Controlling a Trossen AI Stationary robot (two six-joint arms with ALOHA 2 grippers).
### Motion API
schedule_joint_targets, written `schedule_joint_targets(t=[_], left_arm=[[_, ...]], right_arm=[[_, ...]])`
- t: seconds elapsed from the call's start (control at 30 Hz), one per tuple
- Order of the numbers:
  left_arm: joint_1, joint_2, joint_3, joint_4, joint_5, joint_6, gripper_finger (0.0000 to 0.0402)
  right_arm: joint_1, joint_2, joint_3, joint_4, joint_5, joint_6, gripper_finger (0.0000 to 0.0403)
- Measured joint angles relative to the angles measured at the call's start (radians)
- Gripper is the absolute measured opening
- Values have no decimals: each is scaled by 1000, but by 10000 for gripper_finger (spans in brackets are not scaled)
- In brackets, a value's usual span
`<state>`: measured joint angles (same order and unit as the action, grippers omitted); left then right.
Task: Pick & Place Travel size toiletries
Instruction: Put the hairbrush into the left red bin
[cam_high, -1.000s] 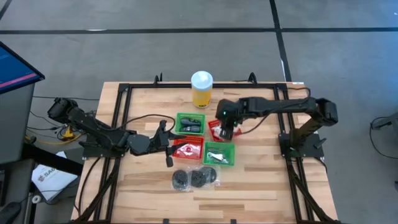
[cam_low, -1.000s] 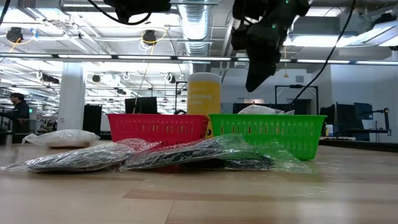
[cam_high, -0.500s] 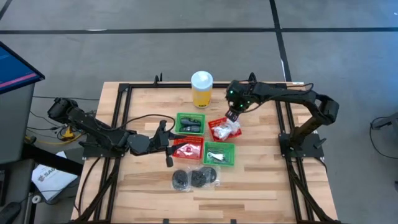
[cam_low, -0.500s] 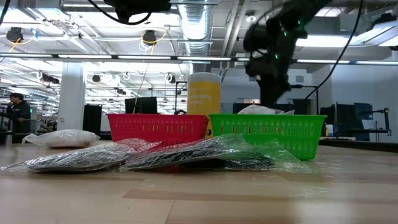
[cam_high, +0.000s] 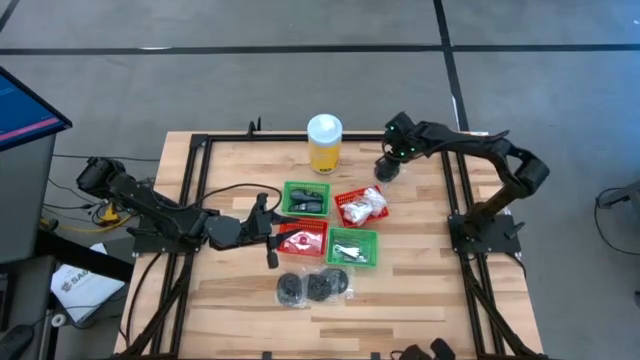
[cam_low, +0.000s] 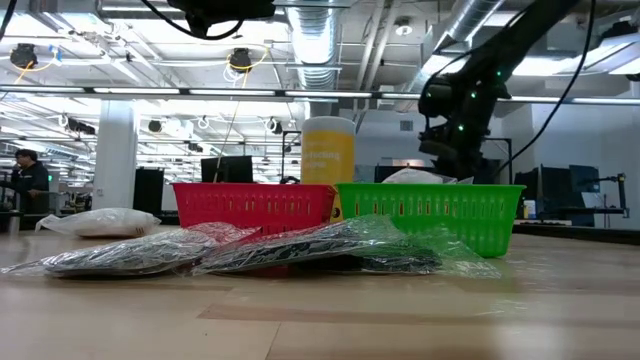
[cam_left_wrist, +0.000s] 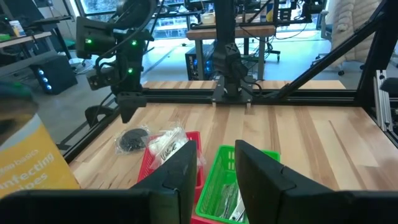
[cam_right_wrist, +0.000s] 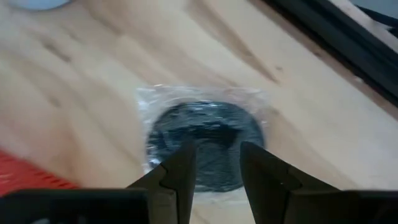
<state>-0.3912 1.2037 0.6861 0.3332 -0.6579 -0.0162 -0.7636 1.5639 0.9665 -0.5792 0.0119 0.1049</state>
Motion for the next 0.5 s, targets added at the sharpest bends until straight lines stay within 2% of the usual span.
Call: schedule_joint_targets(t=[0.23,0.5], left_arm=[[9,0,0,4,0,0,102],[11,0,0,5,0,0,102]], right_arm=[[-61,19,-51,111,-4,0,114],[-91,29,-55,155,-11,0,114]])
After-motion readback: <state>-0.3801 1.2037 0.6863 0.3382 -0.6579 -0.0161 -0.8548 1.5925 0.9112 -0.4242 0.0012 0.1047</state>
